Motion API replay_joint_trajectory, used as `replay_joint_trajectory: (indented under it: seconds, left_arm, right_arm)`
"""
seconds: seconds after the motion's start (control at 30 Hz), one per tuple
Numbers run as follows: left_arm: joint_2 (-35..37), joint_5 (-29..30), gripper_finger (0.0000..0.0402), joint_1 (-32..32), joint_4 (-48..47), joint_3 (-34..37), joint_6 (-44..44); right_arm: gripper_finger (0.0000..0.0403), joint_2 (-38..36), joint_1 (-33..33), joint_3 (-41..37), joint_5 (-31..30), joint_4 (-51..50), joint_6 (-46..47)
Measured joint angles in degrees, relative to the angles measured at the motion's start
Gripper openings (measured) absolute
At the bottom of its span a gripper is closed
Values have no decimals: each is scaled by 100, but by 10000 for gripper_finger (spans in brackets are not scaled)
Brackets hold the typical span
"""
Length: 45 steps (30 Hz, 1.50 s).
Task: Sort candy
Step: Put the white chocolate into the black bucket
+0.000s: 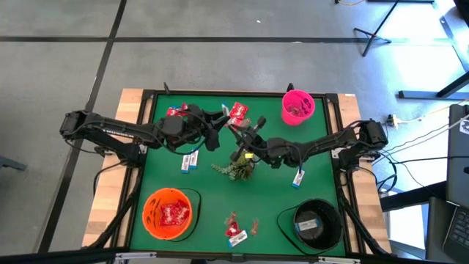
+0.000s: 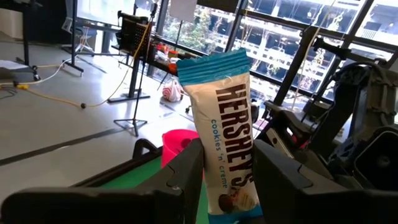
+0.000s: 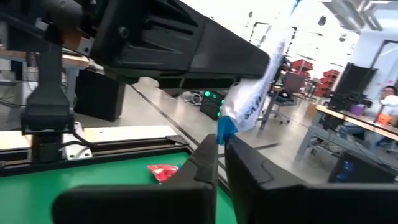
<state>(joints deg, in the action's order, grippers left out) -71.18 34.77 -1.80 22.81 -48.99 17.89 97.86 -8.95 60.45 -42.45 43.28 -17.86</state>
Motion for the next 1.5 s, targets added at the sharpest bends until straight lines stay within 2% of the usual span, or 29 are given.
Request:
replay_joint_trajectory:
  seconds: [0.1, 0.33, 0.57, 0.87, 1.03, 1.27, 1.5]
  left_arm:
    - [0, -2, 114, -2, 0, 0, 0]
    - [0, -31, 114, -12, -2, 0, -4]
    - [2, -127, 114, -24, -48, 0, -7]
    - [3, -283, 117, -26, -99, 0, -318]
    - [6, -278, 141, -26, -90, 0, -413]
    - [7, -276, 187, -26, -74, 0, -503]
    - [83, -269, 213, -28, -129, 0, -617]
  right_arm:
    - [13, 0, 2, 0, 166, 18, 1]
    - [21, 0, 2, 0, 153, 19, 141]
    - [2, 0, -2, 0, 145, 5, 86]
    - [1, -65, -93, 0, -154, -184, -118]
    - [0, -203, -287, 0, -470, -361, -350]
    - [0, -480, -542, 0, -966, -960, -490]
    - [0, -846, -831, 0, -1529, -1778, -497]
